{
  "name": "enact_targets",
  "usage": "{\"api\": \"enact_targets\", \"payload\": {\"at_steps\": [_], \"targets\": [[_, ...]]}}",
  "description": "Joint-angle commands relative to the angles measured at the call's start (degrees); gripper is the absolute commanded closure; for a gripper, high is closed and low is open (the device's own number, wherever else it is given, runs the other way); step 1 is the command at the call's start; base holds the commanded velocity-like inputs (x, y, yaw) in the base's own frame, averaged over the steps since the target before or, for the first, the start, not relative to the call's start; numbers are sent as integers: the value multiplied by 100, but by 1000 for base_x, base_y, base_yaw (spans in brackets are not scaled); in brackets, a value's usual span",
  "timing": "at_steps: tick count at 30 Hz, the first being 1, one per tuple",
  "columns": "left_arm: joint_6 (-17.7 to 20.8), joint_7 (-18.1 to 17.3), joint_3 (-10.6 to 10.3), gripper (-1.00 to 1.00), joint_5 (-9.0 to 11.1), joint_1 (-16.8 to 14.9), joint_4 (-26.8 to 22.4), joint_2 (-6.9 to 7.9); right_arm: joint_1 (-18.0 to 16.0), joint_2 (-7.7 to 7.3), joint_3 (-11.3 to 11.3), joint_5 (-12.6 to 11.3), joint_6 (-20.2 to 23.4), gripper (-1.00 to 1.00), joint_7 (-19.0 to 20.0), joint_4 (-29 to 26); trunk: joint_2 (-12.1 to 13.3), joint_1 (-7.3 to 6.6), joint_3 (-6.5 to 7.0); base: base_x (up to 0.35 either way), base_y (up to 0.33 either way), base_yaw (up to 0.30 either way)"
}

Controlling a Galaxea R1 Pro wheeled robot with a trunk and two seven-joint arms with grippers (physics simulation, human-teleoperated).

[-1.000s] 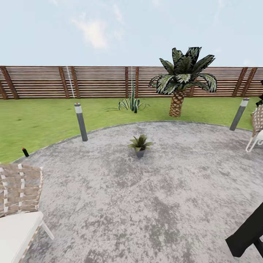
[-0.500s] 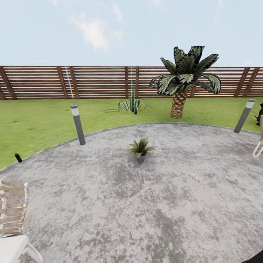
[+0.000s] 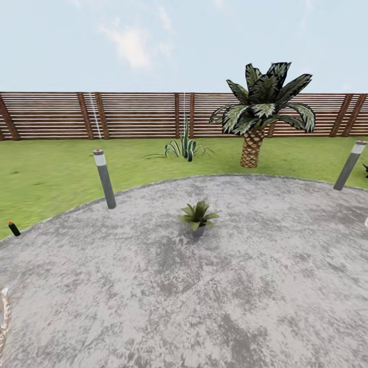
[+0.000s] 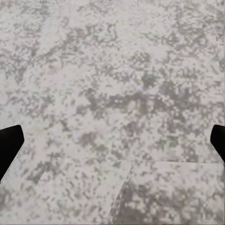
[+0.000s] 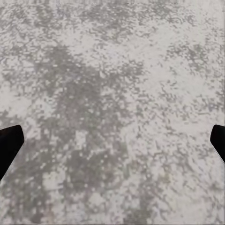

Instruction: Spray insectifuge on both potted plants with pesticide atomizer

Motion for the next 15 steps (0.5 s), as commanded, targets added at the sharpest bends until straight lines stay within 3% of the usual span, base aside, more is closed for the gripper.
{"api": "enact_targets", "payload": {"at_steps": [1,7,15], "targets": [[-10,-51,29,-100,40,-3,5,-2,-4,4,-23,60,-18,-100,-2,4,-2,2,-5,340,0,0],[-10,-51,30,-100,40,-3,5,-2,-4,5,-23,60,-18,-100,-2,4,-2,2,-5,340,0,89],[-10,-51,28,-100,40,-4,5,-2,-4,14,-23,60,-18,-100,-2,4,-2,2,-5,340,-15,256]]}}
